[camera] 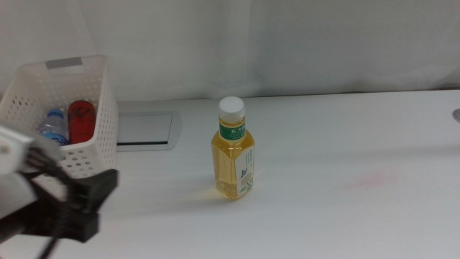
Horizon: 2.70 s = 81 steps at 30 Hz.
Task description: Use arms to grab the bottles and put them into the dustbin to the left of the table.
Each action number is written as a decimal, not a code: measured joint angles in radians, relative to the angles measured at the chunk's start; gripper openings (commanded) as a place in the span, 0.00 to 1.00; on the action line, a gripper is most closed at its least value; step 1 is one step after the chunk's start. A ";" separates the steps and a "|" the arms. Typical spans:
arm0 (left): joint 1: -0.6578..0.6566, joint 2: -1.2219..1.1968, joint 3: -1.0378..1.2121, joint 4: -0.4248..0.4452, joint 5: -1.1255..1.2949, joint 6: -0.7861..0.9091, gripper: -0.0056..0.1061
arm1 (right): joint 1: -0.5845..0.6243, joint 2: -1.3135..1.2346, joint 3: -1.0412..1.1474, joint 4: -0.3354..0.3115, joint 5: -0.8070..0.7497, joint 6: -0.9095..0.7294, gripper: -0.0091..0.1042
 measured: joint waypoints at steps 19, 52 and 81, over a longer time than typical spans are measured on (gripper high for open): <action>-0.289 0.400 0.182 -0.006 -0.645 -0.073 0.76 | 0.000 -0.005 0.000 0.004 0.004 -0.006 0.06; -0.289 1.104 0.007 0.334 -1.334 -0.426 0.86 | 0.000 -0.005 0.000 0.006 0.004 -0.011 0.06; -0.293 1.182 -0.291 0.415 -0.859 -0.518 0.02 | 0.000 -0.005 0.000 0.006 0.004 -0.007 0.06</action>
